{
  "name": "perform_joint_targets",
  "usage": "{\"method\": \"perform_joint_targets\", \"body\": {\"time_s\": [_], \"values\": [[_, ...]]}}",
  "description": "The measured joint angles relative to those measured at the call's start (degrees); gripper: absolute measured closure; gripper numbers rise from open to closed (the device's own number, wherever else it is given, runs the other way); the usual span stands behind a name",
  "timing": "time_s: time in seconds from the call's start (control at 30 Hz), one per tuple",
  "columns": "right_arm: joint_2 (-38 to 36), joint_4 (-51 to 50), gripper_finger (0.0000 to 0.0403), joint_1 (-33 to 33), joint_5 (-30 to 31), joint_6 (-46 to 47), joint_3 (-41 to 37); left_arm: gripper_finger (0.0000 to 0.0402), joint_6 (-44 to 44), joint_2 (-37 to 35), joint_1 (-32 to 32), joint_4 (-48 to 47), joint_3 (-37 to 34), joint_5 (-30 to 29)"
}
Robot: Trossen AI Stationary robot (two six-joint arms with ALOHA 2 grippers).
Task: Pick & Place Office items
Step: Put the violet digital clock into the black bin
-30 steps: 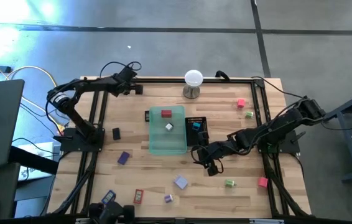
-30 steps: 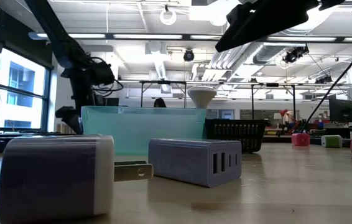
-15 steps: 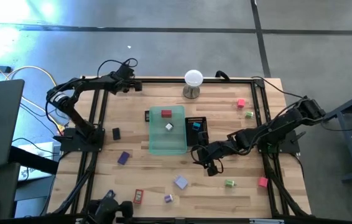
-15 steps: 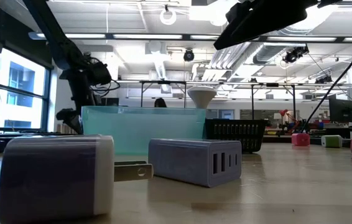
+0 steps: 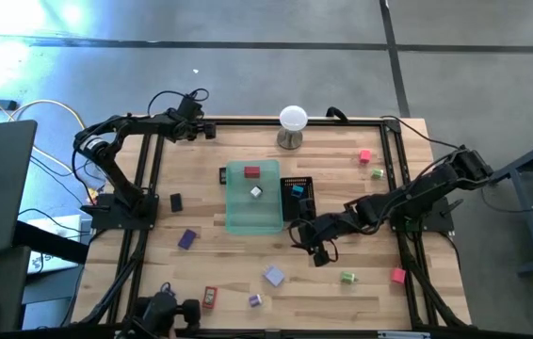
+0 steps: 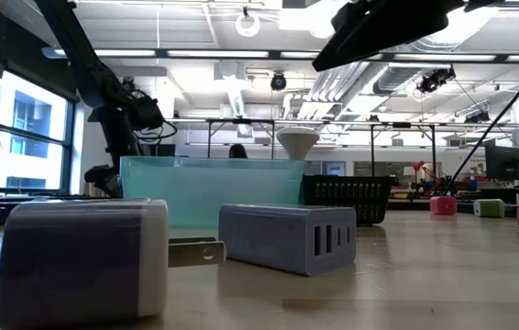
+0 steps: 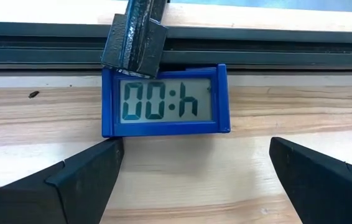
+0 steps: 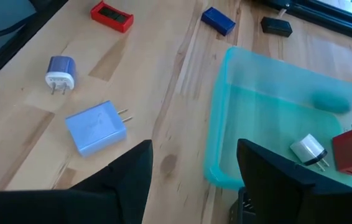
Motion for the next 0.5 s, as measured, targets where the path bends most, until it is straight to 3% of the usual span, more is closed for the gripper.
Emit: {"method": "perform_joint_targets", "body": {"time_s": [0.5], "values": [[0.0, 0.05, 0.0181, -1.14, -0.18, -0.16, 0.0, 0.0005, 1.83, 0.16, 0.56, -0.01, 0.02, -2.35]]}}
